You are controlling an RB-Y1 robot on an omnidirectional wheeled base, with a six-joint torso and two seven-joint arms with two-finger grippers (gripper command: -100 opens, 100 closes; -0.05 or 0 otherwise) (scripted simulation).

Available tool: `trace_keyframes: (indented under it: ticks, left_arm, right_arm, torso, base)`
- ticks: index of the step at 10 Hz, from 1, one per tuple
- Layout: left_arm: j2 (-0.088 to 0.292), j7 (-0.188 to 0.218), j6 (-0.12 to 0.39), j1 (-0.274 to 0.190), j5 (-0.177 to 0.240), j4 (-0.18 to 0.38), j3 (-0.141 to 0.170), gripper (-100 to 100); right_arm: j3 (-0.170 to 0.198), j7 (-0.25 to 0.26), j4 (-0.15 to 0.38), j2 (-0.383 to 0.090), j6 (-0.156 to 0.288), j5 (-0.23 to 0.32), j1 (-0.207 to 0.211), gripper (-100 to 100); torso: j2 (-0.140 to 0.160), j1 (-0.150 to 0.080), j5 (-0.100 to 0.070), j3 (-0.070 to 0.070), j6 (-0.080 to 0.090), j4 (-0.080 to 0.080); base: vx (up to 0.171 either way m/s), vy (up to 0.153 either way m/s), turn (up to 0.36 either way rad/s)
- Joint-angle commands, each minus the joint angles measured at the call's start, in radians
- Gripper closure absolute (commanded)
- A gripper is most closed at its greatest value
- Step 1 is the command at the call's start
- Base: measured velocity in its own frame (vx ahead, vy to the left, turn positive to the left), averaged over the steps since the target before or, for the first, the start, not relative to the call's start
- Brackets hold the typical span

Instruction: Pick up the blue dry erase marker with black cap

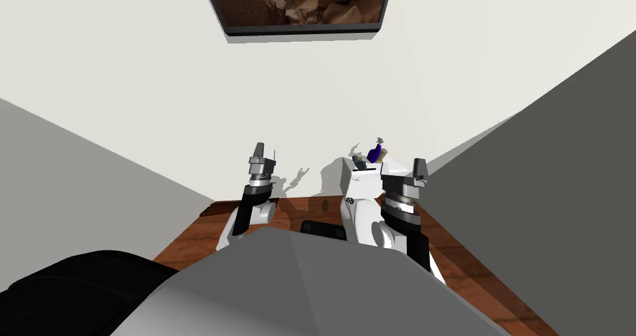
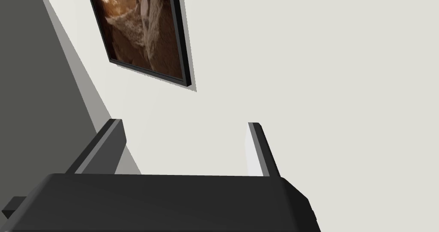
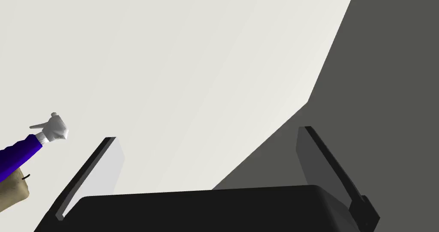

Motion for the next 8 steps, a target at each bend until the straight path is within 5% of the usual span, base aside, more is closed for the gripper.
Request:
trace_keyframes:
  ticks: [1,8]
  left_arm:
    - [0.0,0.0,0.0,0.0,0.0,0.0,0.0,0]
    - [0.0,0.0,0.0,0.0,0.0,0.0,0.0,0]
  right_arm:
    - [0.008,0.009,0.002,-0.044,0.004,0.004,0.0,-100]
    - [0.073,0.079,0.02,-0.237,0.036,0.035,-0.003,-100]
  torso:
    - [0.0,0.0,0.0,0.0,0.0,0.0]
    - [0.001,0.004,0.001,0.001,0.0,0.0]
  base:
    - [-0.006,0.019,0.021]
    - [-0.013,0.061,0.027]
